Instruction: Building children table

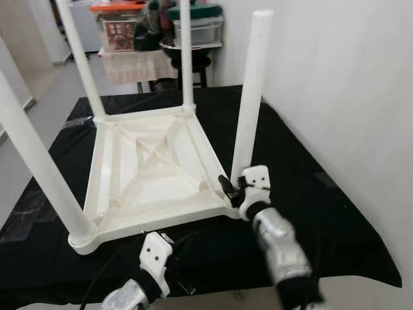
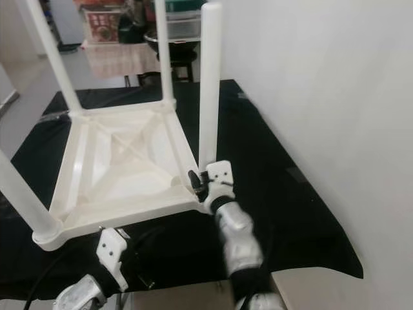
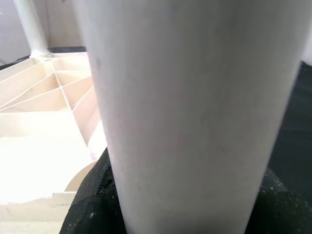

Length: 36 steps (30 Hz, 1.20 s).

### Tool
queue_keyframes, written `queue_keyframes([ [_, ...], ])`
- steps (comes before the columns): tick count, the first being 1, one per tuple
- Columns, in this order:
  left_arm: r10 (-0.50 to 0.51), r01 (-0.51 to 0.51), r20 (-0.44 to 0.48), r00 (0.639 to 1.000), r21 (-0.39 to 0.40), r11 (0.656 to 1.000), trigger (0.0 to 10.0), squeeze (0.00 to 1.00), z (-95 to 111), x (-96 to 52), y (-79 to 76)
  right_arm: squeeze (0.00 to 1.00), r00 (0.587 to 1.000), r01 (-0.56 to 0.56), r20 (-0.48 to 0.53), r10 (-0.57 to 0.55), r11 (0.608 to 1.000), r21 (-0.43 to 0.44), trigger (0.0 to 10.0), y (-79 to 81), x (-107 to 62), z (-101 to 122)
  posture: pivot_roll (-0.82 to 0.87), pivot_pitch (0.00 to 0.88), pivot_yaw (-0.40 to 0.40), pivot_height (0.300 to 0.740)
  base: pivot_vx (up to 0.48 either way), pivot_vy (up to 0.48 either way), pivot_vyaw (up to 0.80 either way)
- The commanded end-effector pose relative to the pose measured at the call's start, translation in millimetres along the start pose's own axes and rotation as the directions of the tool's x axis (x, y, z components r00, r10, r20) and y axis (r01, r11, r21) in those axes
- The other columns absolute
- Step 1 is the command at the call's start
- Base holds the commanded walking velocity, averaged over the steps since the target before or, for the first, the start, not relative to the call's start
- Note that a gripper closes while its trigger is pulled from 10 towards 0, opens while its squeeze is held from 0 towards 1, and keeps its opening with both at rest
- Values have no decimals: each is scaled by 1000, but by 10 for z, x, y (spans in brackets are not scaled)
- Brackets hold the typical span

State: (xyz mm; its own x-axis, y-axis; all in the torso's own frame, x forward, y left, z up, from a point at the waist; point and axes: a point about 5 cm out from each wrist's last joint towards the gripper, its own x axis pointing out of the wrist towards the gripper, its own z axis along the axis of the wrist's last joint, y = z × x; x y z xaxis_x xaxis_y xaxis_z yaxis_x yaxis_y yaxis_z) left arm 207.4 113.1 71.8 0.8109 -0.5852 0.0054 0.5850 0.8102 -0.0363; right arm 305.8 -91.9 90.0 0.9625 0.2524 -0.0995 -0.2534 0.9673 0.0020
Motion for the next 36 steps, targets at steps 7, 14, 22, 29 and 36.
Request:
queue_keyframes([
  [7, -4, 4, 2, 1000, -16, 1000, 10000, 0, 7, 32, 3, 0, 989, -64, -130, 63, 998, -3, 10000, 49, 10, -258, 34, 0, 6, 740, 0, 0, 0],
  [14, -1, 2, 6, 1000, -12, 1000, 10000, 0, 14, 37, 7, 1000, 950, -307, -54, 309, 951, 38, 10000, 223, 55, -86, 35, 0, 12, 740, 0, 0, 0],
  [22, 14, -15, 53, 998, 4, 1000, 10000, 0, 89, 25, 7, 0, 876, -483, -51, 480, 871, -87, 10000, -319, 278, 288, 53, 0, -6, 740, 0, 0, 0],
  [29, -5, 2, 90, 996, 41, 999, 10000, 0, 139, 26, -41, 0, 856, -513, -129, 501, 853, -89, 10000, -658, 360, 390, 63, 0, -18, 740, 0, 0, 0],
  [36, 10, -14, 116, 993, 37, 999, 10000, 0, 161, 34, -44, 0, 798, -601, -110, 593, 795, -83, 706, -725, 370, 527, 62, 0, -25, 740, 0, 0, 0],
])
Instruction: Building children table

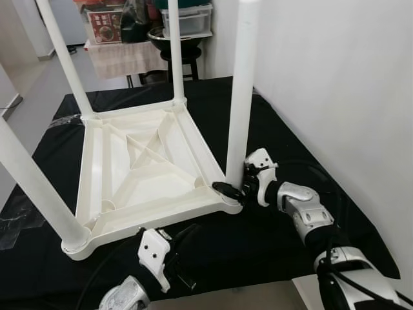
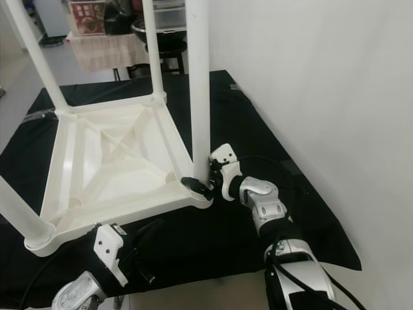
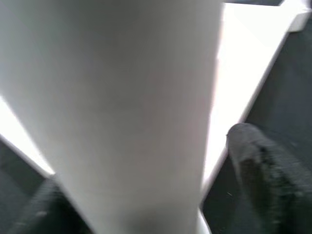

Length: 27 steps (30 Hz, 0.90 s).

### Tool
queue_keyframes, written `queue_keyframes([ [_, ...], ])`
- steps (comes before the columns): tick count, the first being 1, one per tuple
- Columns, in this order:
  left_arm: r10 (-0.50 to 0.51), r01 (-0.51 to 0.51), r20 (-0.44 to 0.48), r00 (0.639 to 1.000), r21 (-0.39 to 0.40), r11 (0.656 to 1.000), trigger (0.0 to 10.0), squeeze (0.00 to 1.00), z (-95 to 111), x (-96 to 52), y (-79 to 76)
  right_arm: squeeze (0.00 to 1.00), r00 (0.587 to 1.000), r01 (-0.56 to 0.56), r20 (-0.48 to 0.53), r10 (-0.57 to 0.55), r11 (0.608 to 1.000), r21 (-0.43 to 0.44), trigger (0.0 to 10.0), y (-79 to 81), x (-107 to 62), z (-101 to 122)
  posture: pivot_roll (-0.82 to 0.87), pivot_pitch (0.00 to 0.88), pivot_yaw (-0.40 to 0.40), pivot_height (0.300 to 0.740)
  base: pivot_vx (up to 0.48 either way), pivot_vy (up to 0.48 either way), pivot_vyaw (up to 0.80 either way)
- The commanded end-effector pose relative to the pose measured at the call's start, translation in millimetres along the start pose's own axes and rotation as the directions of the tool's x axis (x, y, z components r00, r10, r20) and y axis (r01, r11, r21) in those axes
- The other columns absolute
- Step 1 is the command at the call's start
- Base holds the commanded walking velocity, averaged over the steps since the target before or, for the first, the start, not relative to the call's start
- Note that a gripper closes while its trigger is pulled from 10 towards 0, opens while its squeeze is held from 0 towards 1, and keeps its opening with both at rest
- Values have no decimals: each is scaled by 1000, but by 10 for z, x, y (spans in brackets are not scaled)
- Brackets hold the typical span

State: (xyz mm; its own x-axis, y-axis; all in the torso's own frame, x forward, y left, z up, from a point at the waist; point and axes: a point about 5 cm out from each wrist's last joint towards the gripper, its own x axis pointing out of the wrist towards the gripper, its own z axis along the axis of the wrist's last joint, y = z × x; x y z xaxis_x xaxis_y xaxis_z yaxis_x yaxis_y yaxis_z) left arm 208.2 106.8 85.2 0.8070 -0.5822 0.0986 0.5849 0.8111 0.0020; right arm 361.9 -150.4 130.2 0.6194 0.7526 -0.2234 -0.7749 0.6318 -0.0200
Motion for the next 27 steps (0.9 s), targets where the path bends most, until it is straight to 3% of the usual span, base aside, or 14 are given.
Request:
queue_keyframes([
  [1, 14, -14, 22, 1000, 0, 1000, 10000, 0, 29, -7, 8, 0, 999, -21, 36, 21, 1000, -6, 706, -31, -8, 83, 62, 0, -25, 740, 0, 0, 0],
  [2, 14, -14, 22, 1000, 0, 1000, 10000, 0, 29, -7, 8, 0, 999, -21, 36, 21, 1000, -6, 706, -31, -8, 83, 62, 0, -25, 740, 0, 0, 0],
  [3, 24, -24, 30, 999, -9, 1000, 10000, 0, 33, -6, 18, 0, 998, -38, 51, 38, 999, -2, 0, -51, -26, 115, 63, 0, -27, 740, 0, 0, 0],
  [9, 60, -60, 29, 998, 0, 998, 10000, 0, 6, 21, 53, 0, 993, -46, 110, 43, 999, 24, 0, -149, -95, 219, 60, 0, -32, 740, 0, 0, 0],
  [14, 76, -77, 30, 997, 10, 997, 10000, 0, -4, 39, 69, 0, 992, -19, 124, 16, 1000, 23, 0, -163, -152, 163, 59, 0, -33, 740, 0, 0, 0],
  [16, 78, -78, 30, 997, 1, 997, 10000, 0, -9, 38, 74, 0, 987, 127, 90, -131, 991, 42, 0, -146, -148, -2, 53, 0, -45, 740, 0, 0, 0],
  [17, 78, -78, 30, 997, 1, 997, 10000, 0, -9, 38, 74, 0, 987, 127, 90, -131, 991, 42, 0, -146, -148, -2, 53, 0, -45, 740, 0, 0, 0],
  [18, 78, -78, 30, 997, -2, 997, 10000, 0, -10, 36, 74, 0, 976, 201, 71, -204, 979, 48, 0, -132, -142, -81, 53, 0, -45, 740, 0, 0, 0],
  [20, 78, -78, 28, 997, -10, 997, 10000, 0, -6, 25, 84, 0, 867, 499, -74, -494, 860, 110, 0, 278, -122, -576, 42, 0, -47, 740, 0, 0, 0],
  [22, 78, -78, 28, 997, -10, 997, 10000, 0, -6, 25, 84, 0, 867, 499, -74, -494, 860, 110, 0, 278, -122, -576, 42, 0, -47, 740, 0, 0, 0],
  [23, 78, -78, 27, 997, -12, 997, 10000, 0, -10, 20, 96, 0, 826, 563, -109, -553, 817, 120, 0, 518, -125, -707, 35, 0, -36, 740, 0, 0, 0],
  [24, 77, -77, 25, 997, -12, 997, 10000, 0, -14, 17, 105, 0, 817, 577, -121, -564, 804, 144, 0, 706, -103, -760, 35, 0, -36, 740, 0, 0, 0],
  [25, 76, -76, 24, 997, -11, 997, 10000, 0, -14, 21, 112, 0, 829, 559, -111, -548, 815, 152, 0, 788, -69, -752, 17, 0, -24, 740, 0, 0, 0],
  [27, 76, -76, 24, 997, -11, 997, 10000, 0, -14, 21, 112, 0, 829, 559, -111, -548, 815, 152, 0, 788, -69, -752, 17, 0, -24, 740, 0, 0, 0],
])
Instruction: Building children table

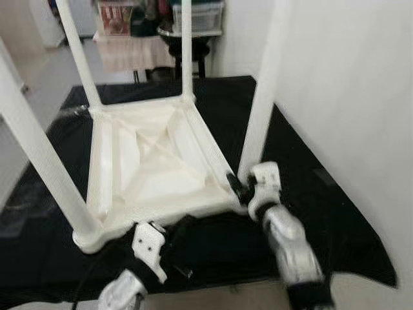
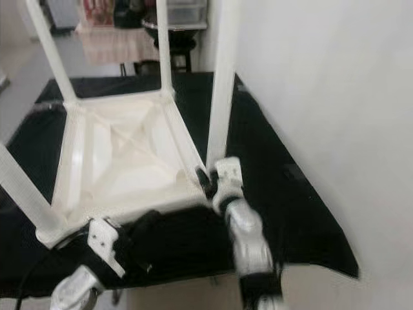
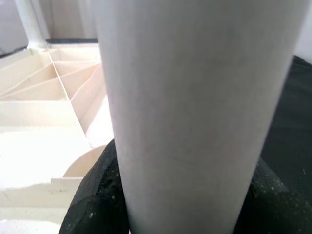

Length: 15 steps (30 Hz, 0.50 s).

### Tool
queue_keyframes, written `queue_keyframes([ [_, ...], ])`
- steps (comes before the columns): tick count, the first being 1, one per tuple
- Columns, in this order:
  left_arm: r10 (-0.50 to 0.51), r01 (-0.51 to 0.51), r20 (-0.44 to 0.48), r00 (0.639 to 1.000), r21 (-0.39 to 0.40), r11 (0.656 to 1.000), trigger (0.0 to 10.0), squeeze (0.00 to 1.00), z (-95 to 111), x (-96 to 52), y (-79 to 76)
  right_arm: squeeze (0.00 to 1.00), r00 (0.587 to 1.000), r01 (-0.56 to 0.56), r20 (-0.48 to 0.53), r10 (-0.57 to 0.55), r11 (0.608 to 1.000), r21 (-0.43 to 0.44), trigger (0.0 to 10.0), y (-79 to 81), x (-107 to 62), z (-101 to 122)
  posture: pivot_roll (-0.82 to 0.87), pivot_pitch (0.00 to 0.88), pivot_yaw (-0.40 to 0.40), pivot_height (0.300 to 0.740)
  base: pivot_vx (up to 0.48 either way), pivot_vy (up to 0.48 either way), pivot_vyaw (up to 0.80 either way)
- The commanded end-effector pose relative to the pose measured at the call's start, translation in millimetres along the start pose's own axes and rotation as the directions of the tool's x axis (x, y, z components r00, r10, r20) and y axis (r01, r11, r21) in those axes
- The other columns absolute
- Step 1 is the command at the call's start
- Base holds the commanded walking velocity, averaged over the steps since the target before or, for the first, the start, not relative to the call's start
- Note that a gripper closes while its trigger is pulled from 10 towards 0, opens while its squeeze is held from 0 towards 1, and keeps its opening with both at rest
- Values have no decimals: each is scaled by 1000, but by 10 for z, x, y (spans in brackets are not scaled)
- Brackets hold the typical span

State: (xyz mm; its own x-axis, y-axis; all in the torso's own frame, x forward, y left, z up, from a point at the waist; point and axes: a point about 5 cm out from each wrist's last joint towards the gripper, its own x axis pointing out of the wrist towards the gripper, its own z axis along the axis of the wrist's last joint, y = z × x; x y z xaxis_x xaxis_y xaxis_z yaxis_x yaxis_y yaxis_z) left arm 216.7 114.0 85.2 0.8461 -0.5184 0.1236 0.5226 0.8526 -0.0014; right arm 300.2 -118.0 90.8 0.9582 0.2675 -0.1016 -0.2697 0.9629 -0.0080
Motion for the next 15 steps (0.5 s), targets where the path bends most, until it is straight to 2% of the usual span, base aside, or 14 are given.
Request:
queue_keyframes([
  [1, -2, 2, -1, 1000, -16, 1000, 10000, 0, -13, 1, 8, 0, 985, -22, -172, 22, 1000, 3, 0, 81, -95, -333, 16, 0, -23, 740, 0, 0, 0],
  [4, -7, 7, -1, 1000, -21, 1000, 10000, 0, -16, 14, 8, 0, 986, -72, -154, 68, 997, -24, 0, 123, -40, -278, 24, 0, -29, 740, 0, 0, 0],
  [5, -5, 5, -2, 1000, -21, 1000, 10000, 0, -19, 17, 12, 0, 986, -86, -144, 80, 996, -38, 6471, 141, -13, -251, 26, 0, -29, 740, 0, 0, 0],
  [6, -5, 5, -2, 1000, -21, 1000, 10000, 0, -19, 17, 12, 0, 986, -86, -144, 80, 996, -38, 6471, 141, -13, -251, 26, 0, -29, 740, 0, 0, 0],
  [7, -2, 2, -2, 1000, -21, 1000, 10000, 0, -22, 17, 19, 0, 988, -93, -124, 87, 995, -43, 10000, 168, 11, -199, 29, 0, -28, 740, 0, 0, 0],
  [8, -2, 2, -2, 1000, -21, 1000, 10000, 0, -22, 17, 19, 0, 988, -93, -124, 87, 995, -43, 10000, 168, 11, -199, 29, 0, -28, 740, 0, 0, 0],
  [9, -2, 2, -3, 1000, -21, 1000, 10000, 0, -23, 17, 23, 729, 991, -109, -88, 104, 993, -52, 10000, 163, 39, -125, 29, 0, -24, 740, 0, 0, 0],
  [10, -4, 4, -4, 1000, -23, 1000, 10000, 0, -25, 16, 26, 1000, 982, -184, -38, 183, 983, -18, 10000, 180, 86, -21, 29, 0, -22, 740, 0, 0, 0],
  [11, -4, 4, -4, 1000, -23, 1000, 10000, 0, -25, 16, 26, 1000, 982, -184, -38, 183, 983, -18, 10000, 180, 86, -21, 29, 0, -22, 740, 0, 0, 0],
  [12, -6, 6, -5, 1000, -24, 1000, 10000, 0, -26, 16, 27, 1000, 971, -239, -1, 239, 971, 3, 10000, 191, 115, 54, 29, 0, -22, 740, 0, 0, 0],
  [15, -11, 11, -7, 1000, -28, 1000, 10000, 0, -30, 21, 25, 1000, 919, -381, 111, 378, 925, 2, 10000, 120, 148, 414, 34, 0, -18, 740, 0, 0, 0],
])
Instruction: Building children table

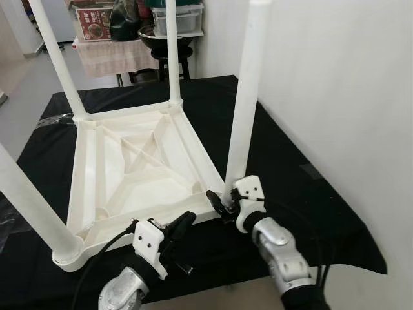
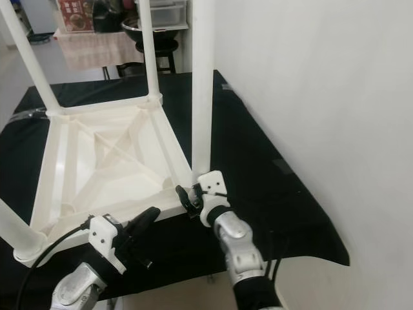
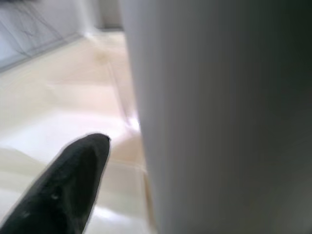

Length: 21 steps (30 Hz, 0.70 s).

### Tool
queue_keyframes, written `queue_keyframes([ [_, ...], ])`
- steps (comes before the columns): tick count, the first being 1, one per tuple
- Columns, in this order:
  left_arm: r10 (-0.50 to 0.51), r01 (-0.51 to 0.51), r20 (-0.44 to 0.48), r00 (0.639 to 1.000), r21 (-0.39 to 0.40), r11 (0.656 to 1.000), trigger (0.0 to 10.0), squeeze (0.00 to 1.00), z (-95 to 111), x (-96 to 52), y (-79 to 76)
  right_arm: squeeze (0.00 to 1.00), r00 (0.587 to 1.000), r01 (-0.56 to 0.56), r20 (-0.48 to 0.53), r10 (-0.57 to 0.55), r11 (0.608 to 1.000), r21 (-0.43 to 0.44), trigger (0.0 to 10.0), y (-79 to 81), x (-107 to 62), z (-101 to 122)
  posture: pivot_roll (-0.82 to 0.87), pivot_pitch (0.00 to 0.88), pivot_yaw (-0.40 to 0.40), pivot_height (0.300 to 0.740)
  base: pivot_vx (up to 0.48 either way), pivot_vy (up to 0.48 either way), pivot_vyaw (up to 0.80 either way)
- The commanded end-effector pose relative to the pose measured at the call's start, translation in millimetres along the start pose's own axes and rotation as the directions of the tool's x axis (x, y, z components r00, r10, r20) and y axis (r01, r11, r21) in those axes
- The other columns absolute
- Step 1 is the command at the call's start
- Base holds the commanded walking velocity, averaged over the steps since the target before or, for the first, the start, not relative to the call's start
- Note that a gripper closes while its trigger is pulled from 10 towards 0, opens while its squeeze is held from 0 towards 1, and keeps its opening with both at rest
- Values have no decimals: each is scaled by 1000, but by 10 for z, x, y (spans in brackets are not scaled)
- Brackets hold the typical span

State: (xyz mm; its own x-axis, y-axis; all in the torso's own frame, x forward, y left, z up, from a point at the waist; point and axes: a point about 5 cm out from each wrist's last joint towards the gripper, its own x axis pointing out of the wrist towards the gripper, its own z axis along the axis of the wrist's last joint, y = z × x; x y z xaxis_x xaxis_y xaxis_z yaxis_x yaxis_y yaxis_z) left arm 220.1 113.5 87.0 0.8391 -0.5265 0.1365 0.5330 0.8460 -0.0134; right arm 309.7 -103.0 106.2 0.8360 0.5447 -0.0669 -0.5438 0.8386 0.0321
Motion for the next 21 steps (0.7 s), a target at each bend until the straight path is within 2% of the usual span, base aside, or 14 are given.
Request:
queue_keyframes([
  [1, 0, 0, -20, 1000, -14, 1000, 10000, 0, -43, -14, 12, 1000, 993, -86, 78, 86, 996, -4, 10000, -6, 40, 245, 34, 0, -18, 740, 0, 0, 0],
  [2, -1, 1, -20, 1000, -15, 1000, 10000, 0, -45, -11, 10, 227, 988, -125, 93, 127, 992, -27, 10000, -77, 44, 335, 38, 0, -23, 740, 0, 0, 0],
  [3, -2, 2, -20, 1000, -15, 1000, 10000, 0, -45, -8, 8, 0, 980, -168, 102, 173, 984, -56, 10000, -143, 50, 408, 39, 0, -25, 740, 0, 0, 0],
  [5, -2, 2, -20, 1000, -16, 1000, 10000, 0, -46, -1, 5, 0, 965, -233, 100, 242, 968, -95, 10000, -232, 54, 495, 43, 0, -27, 740, 0, 0, 0],
  [8, -1, 1, -19, 1000, -17, 1000, 10000, 0, -49, 9, 2, 0, 911, -406, 0, 412, 899, -162, 10000, -318, 54, 498, 51, 0, -32, 740, 0, 0, 0],
  [9, -1, 1, -19, 1000, -17, 1000, 10000, 0, -49, 9, 2, 0, 911, -406, 0, 412, 899, -162, 10000, -318, 54, 498, 51, 0, -32, 740, 0, 0, 0],
  [11, -3, 2, -20, 1000, -20, 1000, 10000, 0, -52, 12, 0, 0, 882, -470, -43, 469, 871, -141, 10000, -357, 76, 477, 54, 0, -37, 740, 0, 0, 0],
  [12, -4, 4, -20, 1000, -22, 1000, 10000, 0, -56, 17, -5, 0, 883, -470, -66, 465, 876, -112, 10000, -389, 159, 461, 63, 0, -41, 740, 0, 0, 0],
  [13, -4, 4, -20, 1000, -22, 1000, 10000, 0, -56, 17, -5, 0, 883, -470, -66, 465, 876, -112, 10000, -389, 159, 461, 63, 0, -41, 740, 0, 0, 0],
  [14, -5, 5, -20, 1000, -22, 1000, 10000, 0, -56, 20, -8, 0, 880, -474, -74, 469, 874, -104, 2275, -392, 190, 460, 67, 0, -43, 740, 0, 0, 0],
  [16, -5, 5, -20, 1000, -22, 1000, 10000, 0, -56, 22, -9, 0, 878, -479, -78, 473, 872, -101, 2275, -391, 205, 461, 67, 0, -43, 740, 0, 0, 0],
  [17, -6, 5, -20, 1000, -22, 1000, 10000, 0, -57, 25, -11, 0, 872, -488, -85, 482, 868, -92, 0, -398, 223, 462, 71, 0, -46, 740, 0, 0, 0],
  [21, -6, 5, -19, 1000, -21, 1000, 10000, 0, -57, 32, -18, 0, 873, -486, -89, 480, 871, -68, 0, -431, 258, 475, 73, 0, -50, 740, 0, 0, 0],
])
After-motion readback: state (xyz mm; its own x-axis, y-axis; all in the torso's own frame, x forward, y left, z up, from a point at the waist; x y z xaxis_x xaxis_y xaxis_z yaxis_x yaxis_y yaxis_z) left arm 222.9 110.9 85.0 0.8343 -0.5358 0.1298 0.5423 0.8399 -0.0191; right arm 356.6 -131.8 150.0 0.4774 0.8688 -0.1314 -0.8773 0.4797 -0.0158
